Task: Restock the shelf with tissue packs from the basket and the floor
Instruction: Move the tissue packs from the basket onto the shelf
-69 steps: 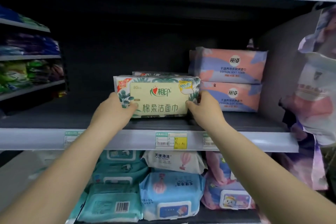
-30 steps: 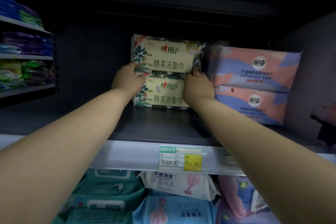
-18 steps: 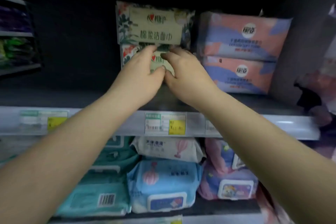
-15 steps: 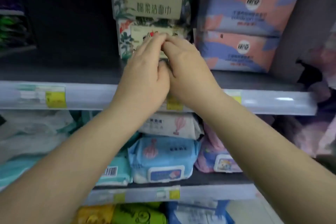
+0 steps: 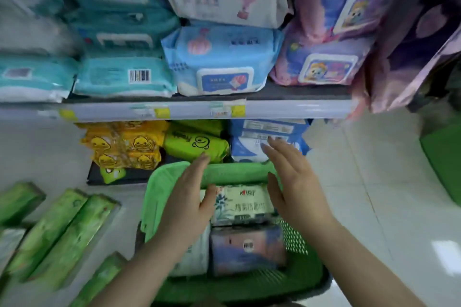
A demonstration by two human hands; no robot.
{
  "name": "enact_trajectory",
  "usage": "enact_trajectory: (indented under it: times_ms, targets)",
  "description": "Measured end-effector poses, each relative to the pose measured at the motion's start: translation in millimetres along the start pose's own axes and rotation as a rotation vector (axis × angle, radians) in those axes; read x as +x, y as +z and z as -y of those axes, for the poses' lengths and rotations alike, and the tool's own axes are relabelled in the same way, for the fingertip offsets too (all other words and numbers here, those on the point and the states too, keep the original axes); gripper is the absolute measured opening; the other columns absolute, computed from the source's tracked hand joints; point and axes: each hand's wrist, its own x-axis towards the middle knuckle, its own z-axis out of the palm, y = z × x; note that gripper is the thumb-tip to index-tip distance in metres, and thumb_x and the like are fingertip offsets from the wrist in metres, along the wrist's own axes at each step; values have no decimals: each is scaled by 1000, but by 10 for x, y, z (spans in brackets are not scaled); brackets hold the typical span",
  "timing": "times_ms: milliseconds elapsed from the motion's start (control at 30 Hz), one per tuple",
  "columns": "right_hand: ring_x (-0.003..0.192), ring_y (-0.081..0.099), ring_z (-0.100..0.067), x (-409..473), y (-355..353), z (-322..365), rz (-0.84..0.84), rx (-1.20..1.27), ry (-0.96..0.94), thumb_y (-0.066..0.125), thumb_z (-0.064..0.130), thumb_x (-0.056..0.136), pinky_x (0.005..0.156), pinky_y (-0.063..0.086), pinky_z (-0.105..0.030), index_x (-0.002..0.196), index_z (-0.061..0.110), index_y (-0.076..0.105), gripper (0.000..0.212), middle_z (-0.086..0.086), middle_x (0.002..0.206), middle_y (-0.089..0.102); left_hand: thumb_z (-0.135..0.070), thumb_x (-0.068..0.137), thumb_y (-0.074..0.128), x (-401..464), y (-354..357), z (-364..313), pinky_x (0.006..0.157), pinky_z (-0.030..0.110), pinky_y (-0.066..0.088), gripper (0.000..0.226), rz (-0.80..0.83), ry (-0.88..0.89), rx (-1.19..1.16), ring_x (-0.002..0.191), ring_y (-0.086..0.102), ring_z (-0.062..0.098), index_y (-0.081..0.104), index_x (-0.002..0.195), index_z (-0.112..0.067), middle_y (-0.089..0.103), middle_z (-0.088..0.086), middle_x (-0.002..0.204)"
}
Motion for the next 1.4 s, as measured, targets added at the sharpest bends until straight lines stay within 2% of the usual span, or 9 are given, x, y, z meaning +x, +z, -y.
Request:
enact_trajectory:
  times_ms: [133,333,533,700,933,1067,1200,1267,1400]
  targets:
    - [114,56,-37,-527,513,-363,312,-49,233,60,-4,65,94,47,-51,122,2,56,58,-19,126,58,-20,96,46,-218,508,574,111,24,22,56,283,-359,66,140,26,15,23,146,-16,24,0,154]
    - [143,15,-23,-848,967,-611,625,-17,562,45,12,92,115,18,-30,148,13,16,63,-5,156,14,-15,96,44,-196,828,728,94,19,32,52,464,-567,9,134,36,20,26,144,-13,33,5,149]
    - [121,48,-26,-853,1266,-890,621,140,947,57,-1,82,96,44,-32,143,14,25,71,-9,143,35,-7,96,40,74,1037,831,69,18,36,48,528,-679,-85,103,37,10,27,142,-6,39,13,144]
    - [111,54,-28,-778,1481,-1048,566,244,1129,59,-1,81,92,47,-34,129,9,40,53,-12,126,51,-19,89,51,244,1355,1213,104,41,39,58,522,-827,-187,122,46,25,29,141,-11,44,10,141]
    - [86,53,-24,-540,1539,-1181,545,448,1389,52,2,86,79,48,-34,121,-4,45,36,-9,89,55,-9,82,61,398,1496,1209,109,41,31,68,471,-1037,-381,126,41,31,27,141,-9,42,13,140]
    - [91,49,-22,-518,1492,-1219,540,500,1428,57,3,86,81,42,-28,124,-2,43,41,-18,117,56,-6,76,65,452,1590,1293,107,42,34,69,419,-1076,-439,120,46,29,32,137,-9,49,12,131]
    - [84,52,-20,-584,1437,-1197,506,555,1406,55,-1,84,73,45,-28,129,-1,40,47,-15,111,54,-3,82,61,439,1440,1079,105,39,33,69,402,-1036,-468,124,43,30,27,140,-11,44,14,139]
    - [93,55,-25,-634,1373,-1141,456,593,1394,56,-1,82,81,46,-32,129,-1,40,50,-17,116,56,-5,83,61,402,1349,1013,105,39,32,80,388,-1010,-458,131,36,31,14,147,-13,32,12,148]
    - [105,58,-32,-706,1092,-955,351,689,1356,58,-1,79,95,47,-46,123,1,42,47,-18,116,58,-8,82,63,249,1099,801,93,31,37,68,342,-926,-464,116,47,25,30,140,-15,47,8,137]
